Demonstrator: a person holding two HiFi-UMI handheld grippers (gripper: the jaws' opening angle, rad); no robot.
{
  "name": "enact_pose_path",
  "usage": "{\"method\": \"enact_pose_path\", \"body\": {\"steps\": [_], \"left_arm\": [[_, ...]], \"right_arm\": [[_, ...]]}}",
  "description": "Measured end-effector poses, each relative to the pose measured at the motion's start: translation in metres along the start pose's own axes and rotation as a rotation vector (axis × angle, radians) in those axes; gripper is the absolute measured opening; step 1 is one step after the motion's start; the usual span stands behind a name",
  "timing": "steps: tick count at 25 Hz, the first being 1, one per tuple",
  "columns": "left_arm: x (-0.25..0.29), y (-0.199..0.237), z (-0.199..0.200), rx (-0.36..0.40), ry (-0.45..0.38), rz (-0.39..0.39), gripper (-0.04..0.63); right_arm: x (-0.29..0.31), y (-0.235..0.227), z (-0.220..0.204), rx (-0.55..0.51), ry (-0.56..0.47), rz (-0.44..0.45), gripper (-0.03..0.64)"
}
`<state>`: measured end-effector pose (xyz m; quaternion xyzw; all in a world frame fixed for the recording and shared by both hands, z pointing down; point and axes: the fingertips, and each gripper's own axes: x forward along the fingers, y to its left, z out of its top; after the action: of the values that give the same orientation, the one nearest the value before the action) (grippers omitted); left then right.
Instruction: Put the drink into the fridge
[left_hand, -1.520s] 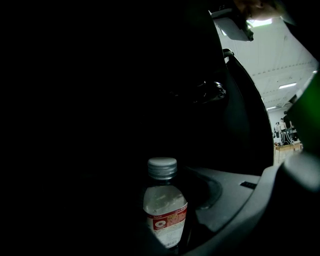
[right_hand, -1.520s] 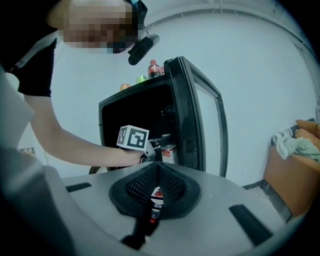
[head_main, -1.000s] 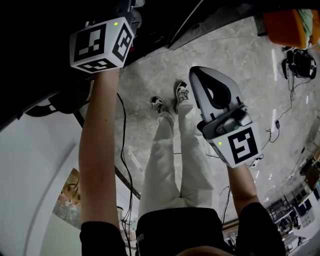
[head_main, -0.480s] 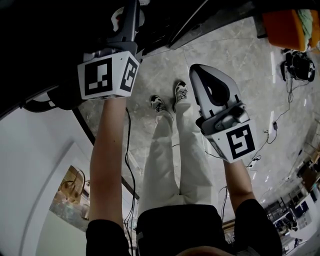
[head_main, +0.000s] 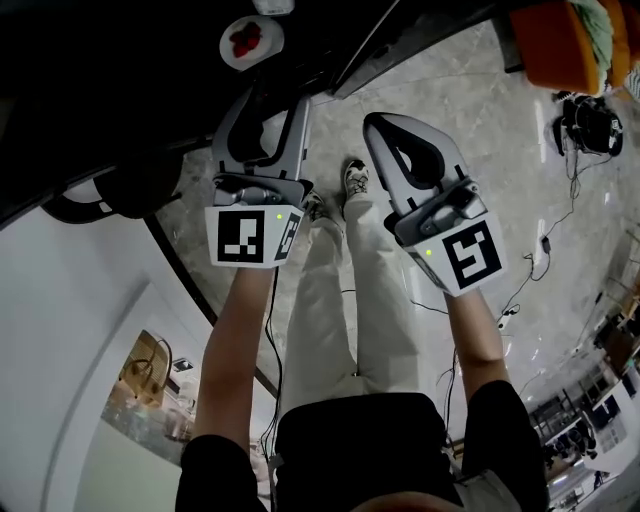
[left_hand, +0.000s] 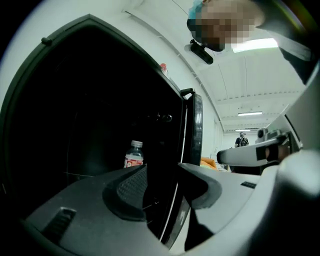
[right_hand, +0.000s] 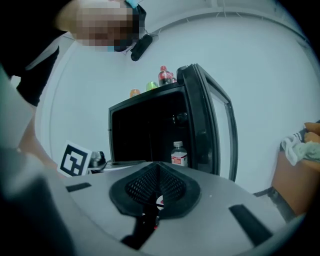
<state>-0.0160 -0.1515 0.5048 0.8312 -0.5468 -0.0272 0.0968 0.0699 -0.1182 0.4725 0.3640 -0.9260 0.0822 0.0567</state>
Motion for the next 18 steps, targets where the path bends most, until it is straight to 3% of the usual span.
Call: {"method": "enact_pose_path", "body": {"steps": [4, 8, 12, 18], "left_arm": [[-0.018, -0.007, 0.029, -0.010, -0.058, 0.014, 0.175], [-0.044, -0.015, 0.060, 0.020, -0.088, 0.023, 0.090], [-0.069, -0.013, 0.088, -0.031, -0.102, 0.052, 0.027], [-0.094, -0.017, 0.128, -0.073, -0.103, 0.079, 0.011]], "right_arm": [[-0.002, -0.001, 0.017, 0.026, -0.044, -0.049, 0.003], [-0.011, 0.015, 0.033, 0.072, -0.028, -0.065, 0.003], [-0.020, 0.026, 0.044, 0.092, 0.001, -0.070, 0.003], [-0.026, 0.040, 0.077, 0.174, -0.002, -0.080, 0.003]]}}
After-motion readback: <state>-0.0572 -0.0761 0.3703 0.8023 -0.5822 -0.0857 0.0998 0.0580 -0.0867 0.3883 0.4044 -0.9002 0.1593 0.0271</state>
